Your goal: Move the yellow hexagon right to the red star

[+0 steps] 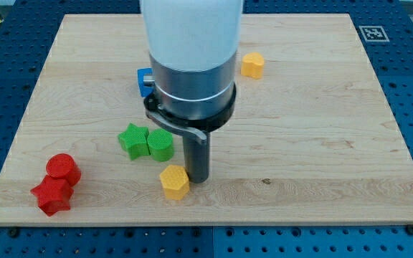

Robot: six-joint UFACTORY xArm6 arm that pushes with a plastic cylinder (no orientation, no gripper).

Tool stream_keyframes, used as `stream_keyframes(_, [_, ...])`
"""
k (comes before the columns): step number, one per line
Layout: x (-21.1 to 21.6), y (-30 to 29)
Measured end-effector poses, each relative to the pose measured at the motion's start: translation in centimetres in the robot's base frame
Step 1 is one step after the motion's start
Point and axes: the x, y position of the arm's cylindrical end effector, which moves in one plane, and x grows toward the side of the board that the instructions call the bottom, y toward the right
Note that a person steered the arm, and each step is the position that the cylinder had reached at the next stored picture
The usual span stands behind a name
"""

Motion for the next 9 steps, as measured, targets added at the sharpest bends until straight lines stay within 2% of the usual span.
stream_keyframes(1, [0.1, -1.1])
stream_keyframes(4, [0.9, 1.1])
stream_keyframes(5, [2.7, 0.4])
stream_keyframes(8, [2.8, 0.3])
stream_keyframes(9, [1.1, 0.6])
